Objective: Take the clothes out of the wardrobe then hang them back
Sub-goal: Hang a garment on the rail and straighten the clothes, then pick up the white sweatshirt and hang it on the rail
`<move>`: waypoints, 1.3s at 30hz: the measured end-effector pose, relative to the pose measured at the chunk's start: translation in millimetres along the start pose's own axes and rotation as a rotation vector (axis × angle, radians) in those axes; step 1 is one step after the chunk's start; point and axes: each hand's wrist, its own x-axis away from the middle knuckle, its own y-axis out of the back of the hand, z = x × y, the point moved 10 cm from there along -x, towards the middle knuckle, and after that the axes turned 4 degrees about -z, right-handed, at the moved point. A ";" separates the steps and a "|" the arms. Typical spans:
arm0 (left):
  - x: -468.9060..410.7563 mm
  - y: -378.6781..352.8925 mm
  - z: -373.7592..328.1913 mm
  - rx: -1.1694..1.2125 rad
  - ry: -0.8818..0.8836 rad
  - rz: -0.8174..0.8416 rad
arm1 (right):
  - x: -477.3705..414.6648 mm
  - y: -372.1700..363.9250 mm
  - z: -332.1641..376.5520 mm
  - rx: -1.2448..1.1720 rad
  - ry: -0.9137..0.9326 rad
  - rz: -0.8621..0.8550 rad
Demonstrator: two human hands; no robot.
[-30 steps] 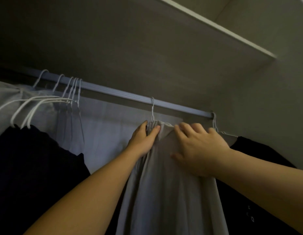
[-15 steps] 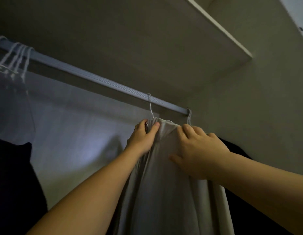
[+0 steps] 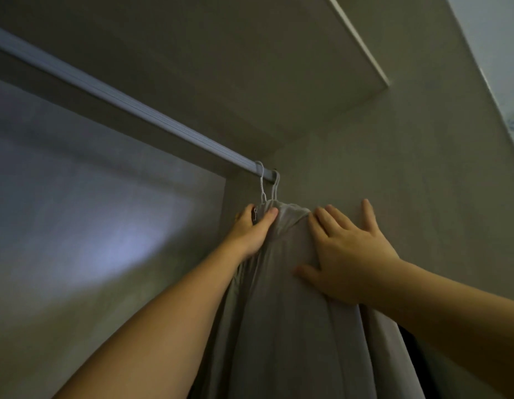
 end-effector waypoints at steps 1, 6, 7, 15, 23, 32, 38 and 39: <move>-2.6 -8.0 0.7 -0.002 0.003 0.018 | 0.8 -4.6 -3.1 0.020 0.009 0.004; -13.3 -29.3 7.2 -0.049 -0.003 0.025 | 4.1 -16.9 -5.9 0.097 0.073 -0.033; -14.3 -30.7 8.7 -0.053 -0.006 0.021 | 4.2 -17.8 -5.2 0.100 0.082 -0.043; -7.0 -33.4 9.1 -0.016 -0.012 0.016 | 6.4 -17.0 -1.9 0.084 0.101 -0.109; 44.8 -23.2 5.3 0.093 -0.123 -0.087 | 42.5 -11.5 -15.6 0.014 0.070 -0.154; 243.9 -68.9 -49.4 -0.162 -0.450 0.068 | 212.8 -6.7 -47.7 -0.081 0.068 -0.164; 403.4 -116.4 -62.4 -0.257 -0.459 0.202 | 367.1 -45.4 -64.9 -0.187 0.049 0.024; 430.4 -128.2 -64.0 -0.275 -0.464 0.237 | 394.2 -55.2 -70.6 -0.202 0.035 0.069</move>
